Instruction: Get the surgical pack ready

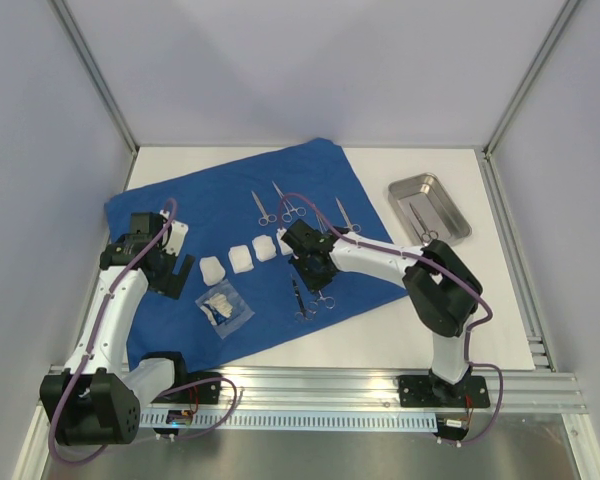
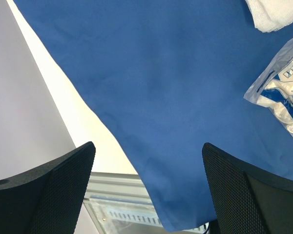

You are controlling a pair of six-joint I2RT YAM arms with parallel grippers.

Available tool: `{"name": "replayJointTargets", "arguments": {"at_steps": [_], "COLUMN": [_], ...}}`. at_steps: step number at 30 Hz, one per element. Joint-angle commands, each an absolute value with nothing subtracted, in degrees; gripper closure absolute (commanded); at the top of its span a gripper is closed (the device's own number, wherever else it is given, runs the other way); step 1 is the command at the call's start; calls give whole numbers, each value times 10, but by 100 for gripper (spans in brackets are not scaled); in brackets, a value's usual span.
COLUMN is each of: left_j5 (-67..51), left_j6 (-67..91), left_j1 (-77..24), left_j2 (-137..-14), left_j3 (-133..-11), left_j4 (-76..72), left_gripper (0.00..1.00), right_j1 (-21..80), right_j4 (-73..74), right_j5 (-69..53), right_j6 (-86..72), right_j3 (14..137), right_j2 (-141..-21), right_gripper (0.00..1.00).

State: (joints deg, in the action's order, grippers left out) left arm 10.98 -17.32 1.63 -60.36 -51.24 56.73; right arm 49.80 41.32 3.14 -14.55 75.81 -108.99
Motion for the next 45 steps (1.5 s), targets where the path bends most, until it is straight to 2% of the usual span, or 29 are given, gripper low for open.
{"name": "replayJointTargets", "arguments": {"at_steps": [1, 13, 15, 16, 18, 29, 35, 39, 45], "left_j5": [104, 103, 103, 102, 102, 96, 97, 98, 84], "left_j6": [-185, -188, -187, -187, -187, -187, -189, -186, -177], "left_j1": [17, 17, 18, 17, 18, 17, 17, 17, 18], "left_j2": [-604, -598, -599, -598, -597, -601, -608, -619, -647], "left_j3": [-508, -503, -504, -504, -505, -522, -533, -546, -577], "left_j4": [559, 559, 559, 559, 560, 564, 572, 577, 587], "left_gripper": [0, 0, 0, 0, 0, 0, 0, 0, 0], "right_j1": [499, 499, 499, 498, 499, 480, 379, 238, 105], "right_j4": [396, 406, 403, 403, 406, 414, 423, 419, 373], "right_j5": [28, 62, 68, 73, 81, 94, 95, 85, 47], "right_j6": [-155, -163, -163, -163, -160, -104, -41, 27, 119], "right_j3": [766, 759, 757, 758, 758, 797, 821, 847, 853], "right_j2": [-1108, -1147, -1152, -1157, -1158, -1038, -992, -990, -1021], "right_gripper": [83, 83, 89, 100, 100, 99, 100, 100, 100]}}
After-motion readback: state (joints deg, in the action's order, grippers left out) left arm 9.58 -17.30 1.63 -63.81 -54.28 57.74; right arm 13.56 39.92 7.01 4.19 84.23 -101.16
